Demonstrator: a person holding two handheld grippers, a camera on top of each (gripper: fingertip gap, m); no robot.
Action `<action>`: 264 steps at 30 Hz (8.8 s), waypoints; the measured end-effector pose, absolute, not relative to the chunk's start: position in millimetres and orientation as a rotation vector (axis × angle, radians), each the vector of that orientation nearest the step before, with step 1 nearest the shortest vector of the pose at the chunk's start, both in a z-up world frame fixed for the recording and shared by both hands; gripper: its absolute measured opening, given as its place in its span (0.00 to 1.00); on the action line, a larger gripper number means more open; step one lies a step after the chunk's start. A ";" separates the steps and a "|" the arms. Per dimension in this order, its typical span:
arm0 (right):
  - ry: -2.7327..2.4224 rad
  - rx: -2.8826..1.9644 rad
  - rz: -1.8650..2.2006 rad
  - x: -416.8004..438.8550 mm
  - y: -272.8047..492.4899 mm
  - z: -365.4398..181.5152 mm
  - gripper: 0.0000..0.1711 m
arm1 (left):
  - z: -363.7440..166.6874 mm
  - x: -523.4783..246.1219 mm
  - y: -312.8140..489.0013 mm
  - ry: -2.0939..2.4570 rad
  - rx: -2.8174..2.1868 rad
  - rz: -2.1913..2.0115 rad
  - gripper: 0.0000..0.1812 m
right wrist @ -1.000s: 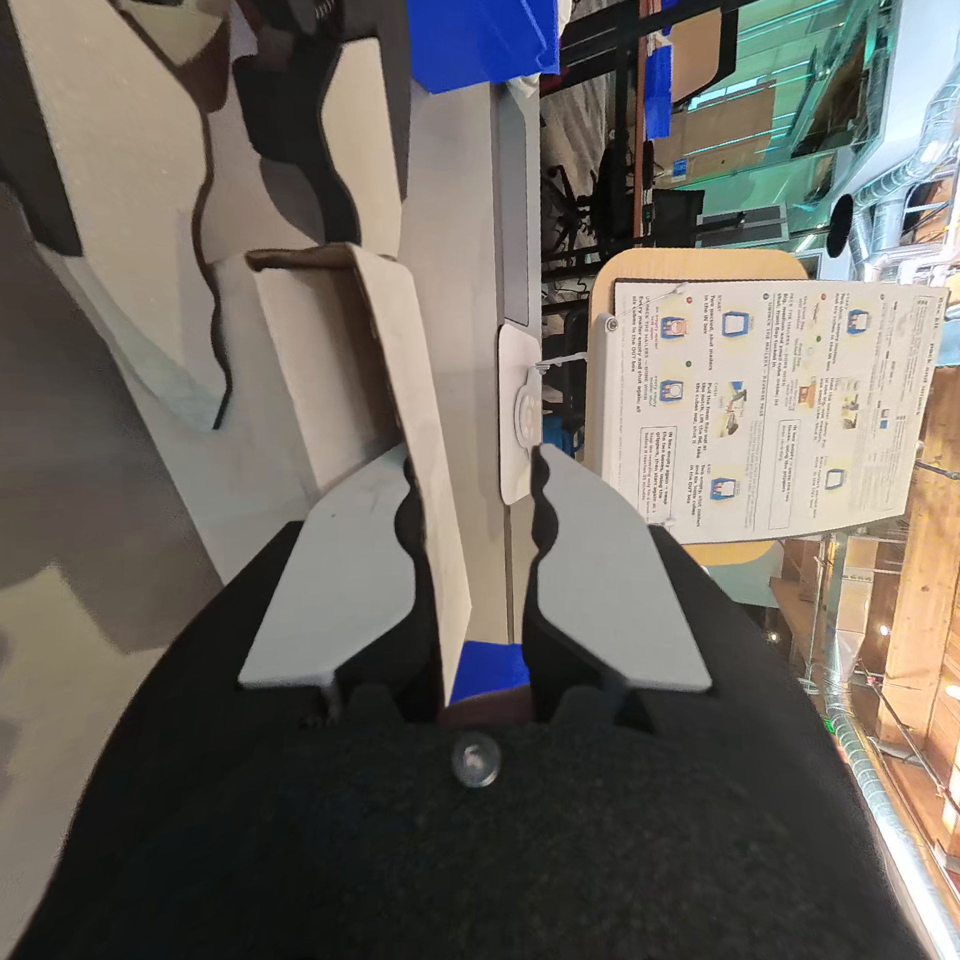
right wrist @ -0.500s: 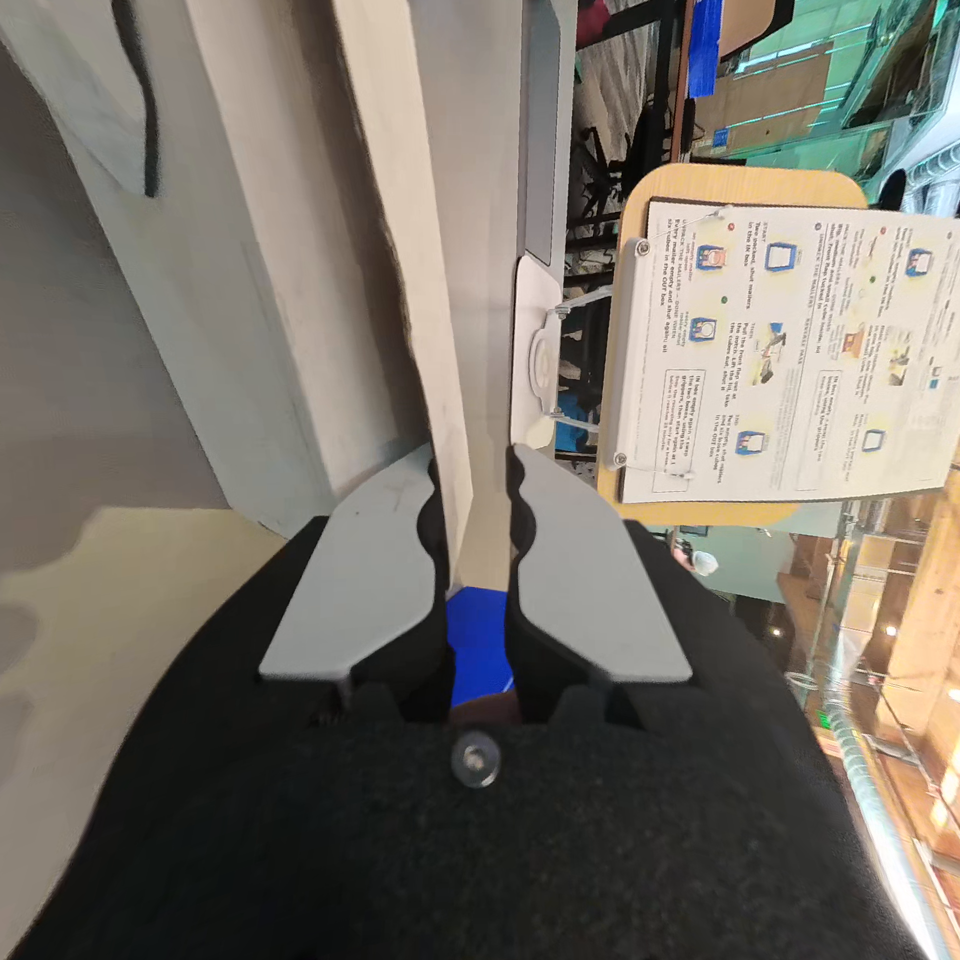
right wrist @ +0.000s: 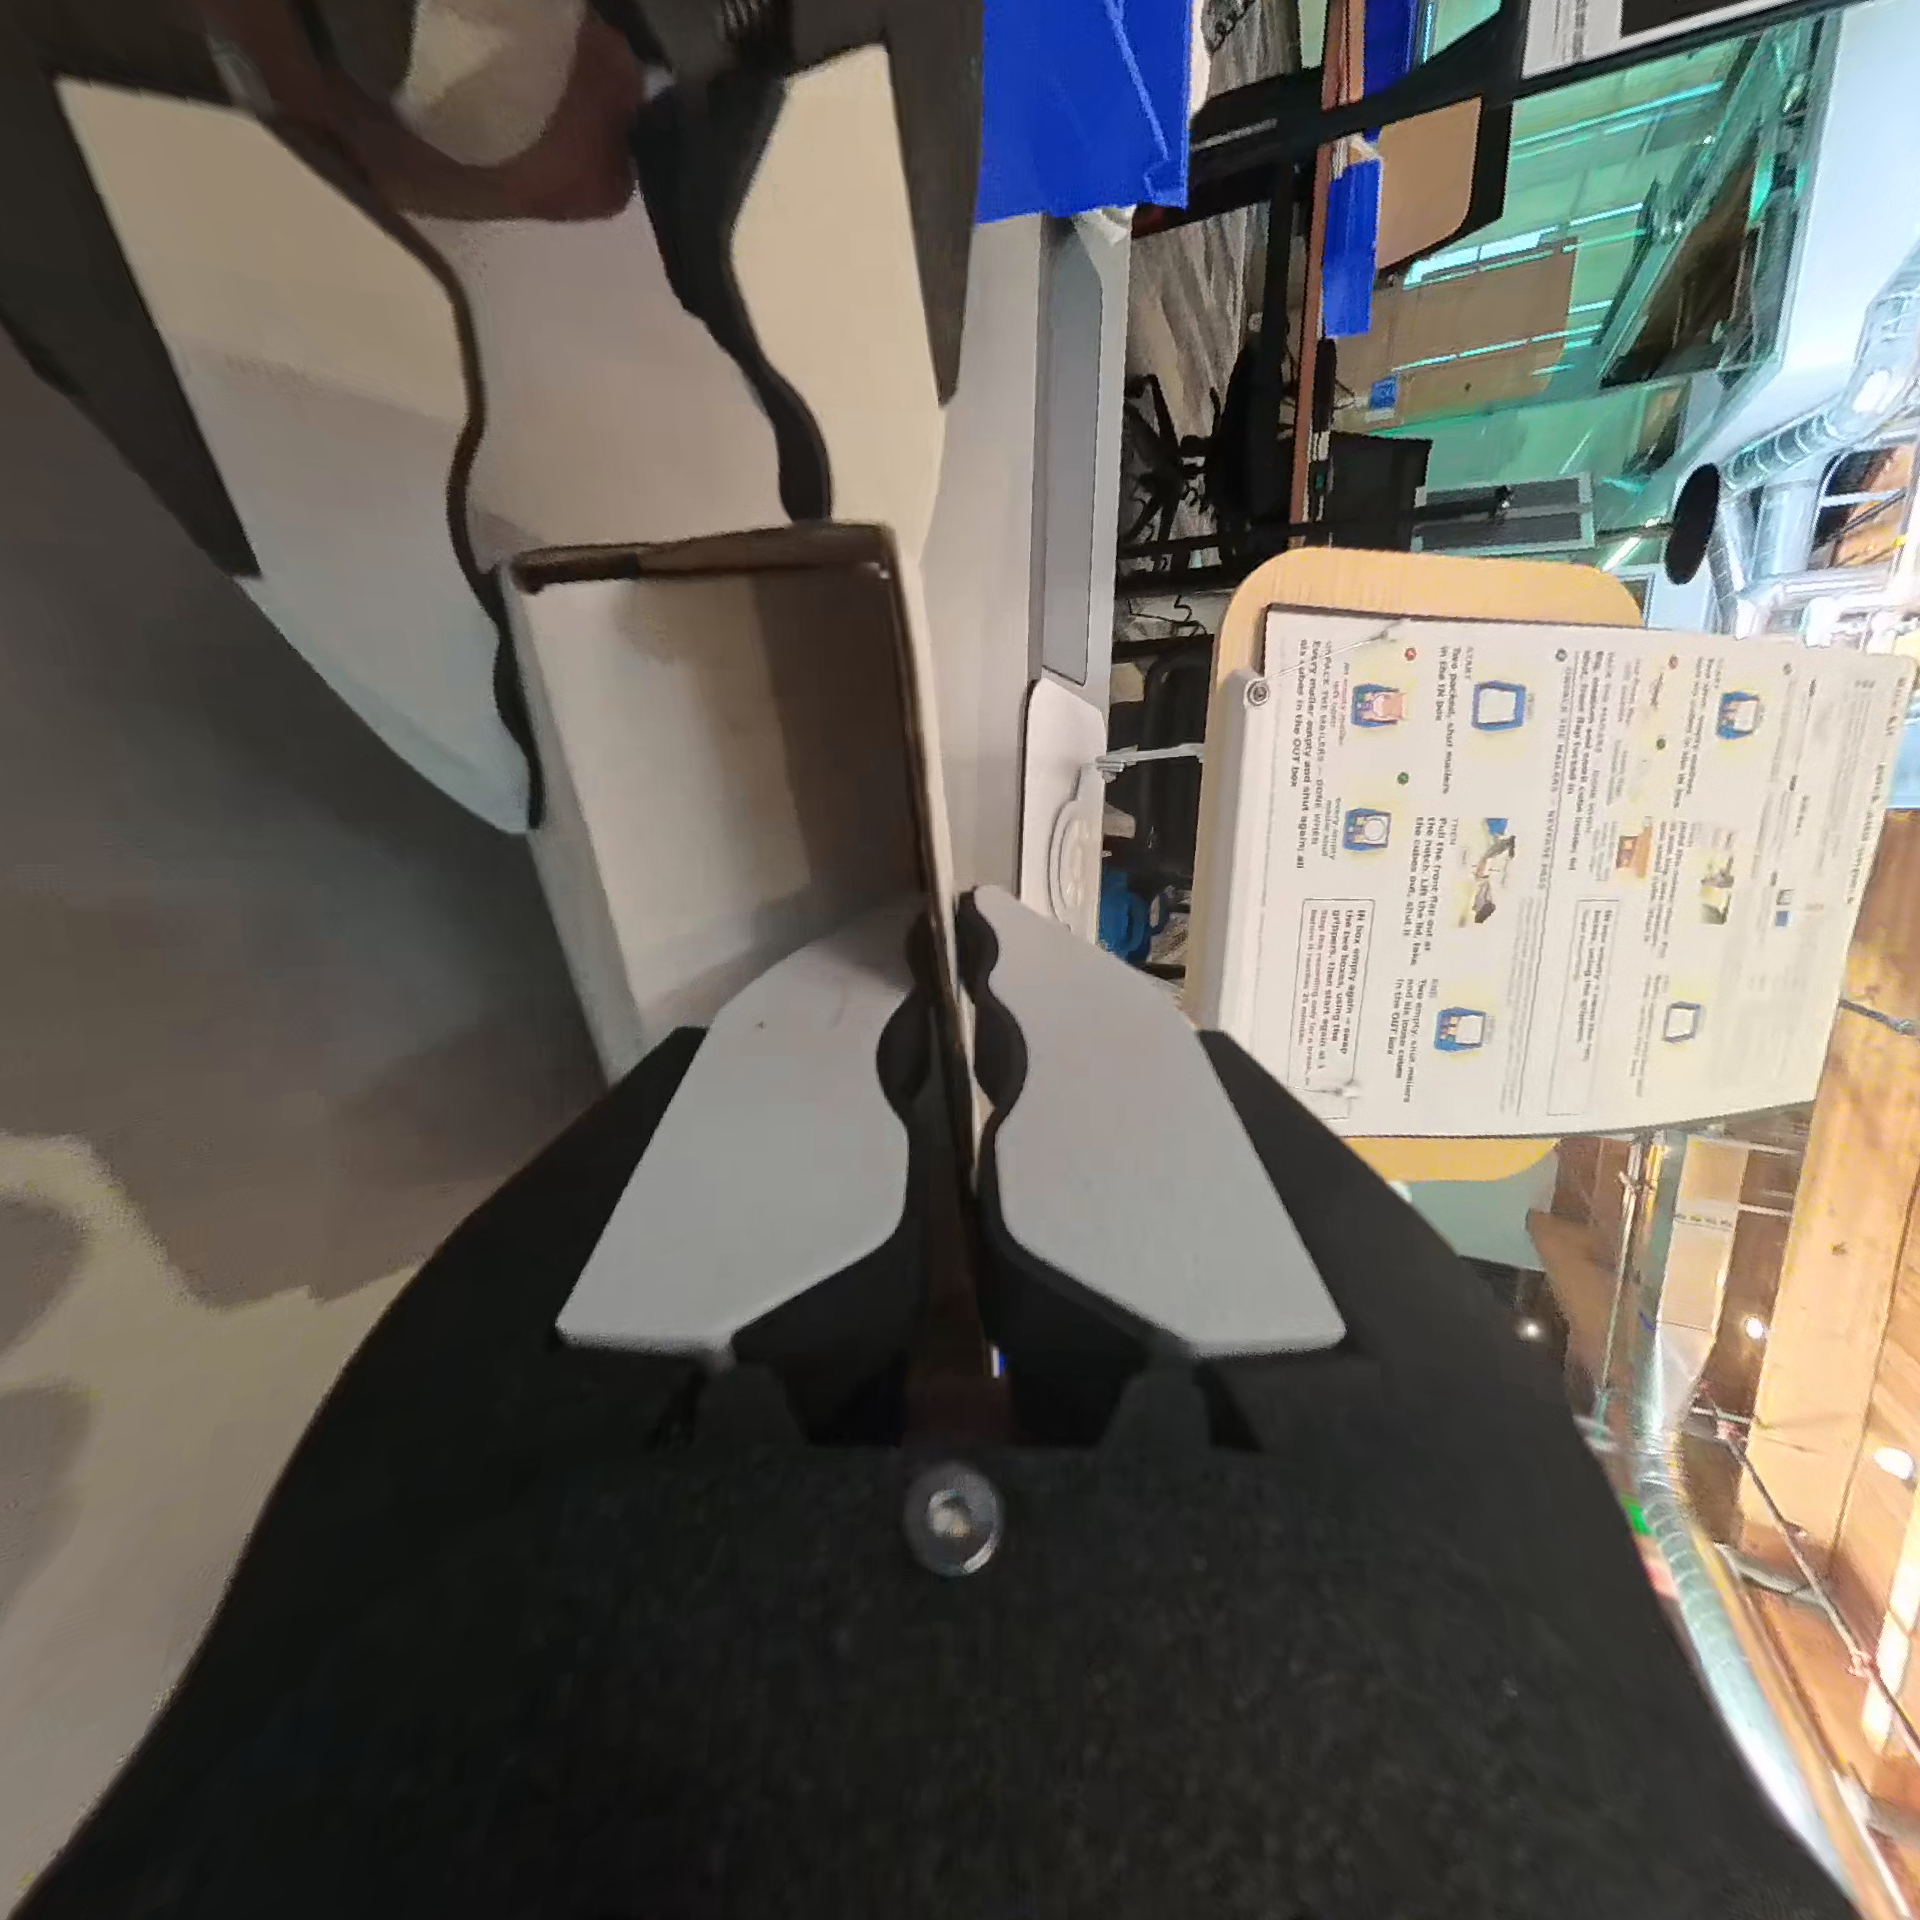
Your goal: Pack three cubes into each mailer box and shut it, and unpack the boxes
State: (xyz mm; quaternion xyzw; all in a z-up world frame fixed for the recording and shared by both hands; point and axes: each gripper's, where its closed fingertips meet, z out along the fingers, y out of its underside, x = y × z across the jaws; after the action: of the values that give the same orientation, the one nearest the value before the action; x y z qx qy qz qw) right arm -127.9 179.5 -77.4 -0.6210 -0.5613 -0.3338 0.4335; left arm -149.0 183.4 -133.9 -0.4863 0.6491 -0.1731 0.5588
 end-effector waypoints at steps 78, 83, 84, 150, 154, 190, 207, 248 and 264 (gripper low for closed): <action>-1.217 -2.413 -0.493 -45.4 342.6 -134.9 0.14 | -146.4 -145.8 167.0 1.233 -1.708 -0.642 0.10; -0.697 -2.400 -0.278 -52.7 299.4 -51.1 0.34 | -145.5 -144.9 166.1 1.264 -1.663 -0.633 0.11; -0.624 -2.360 -0.204 -57.4 283.9 -35.9 0.33 | -145.9 -144.5 165.8 1.259 -1.679 -0.661 0.11; 0.382 -3.095 0.031 214.6 49.3 -193.5 0.24 | -143.5 -143.7 164.6 1.314 -1.582 -0.659 0.16; 0.381 -3.013 -0.125 217.6 46.4 -145.7 0.27 | -143.4 -143.8 164.6 1.314 -1.579 -0.654 0.16; -0.278 -2.756 -0.229 -30.3 204.1 -166.4 0.28 | -143.2 -143.4 163.7 1.317 -1.553 -0.612 0.14; 0.053 -2.648 -0.339 151.2 101.8 -48.5 0.28 | -143.3 -143.3 163.8 1.318 -1.555 -0.616 0.14; -0.222 -2.605 0.450 -94.2 205.9 -125.3 0.30 | -140.2 -144.0 160.0 1.323 -1.505 -0.590 0.17; -0.220 -2.834 0.174 -102.9 229.5 -185.6 0.31 | -141.0 -144.3 162.5 1.312 -1.532 -0.606 0.16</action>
State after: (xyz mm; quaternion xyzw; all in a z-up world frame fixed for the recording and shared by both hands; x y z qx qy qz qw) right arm -102.9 229.5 -185.6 -0.9844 -0.0764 0.0604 0.1464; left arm -144.3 162.5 -141.0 -0.6320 0.5414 -0.2499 0.4950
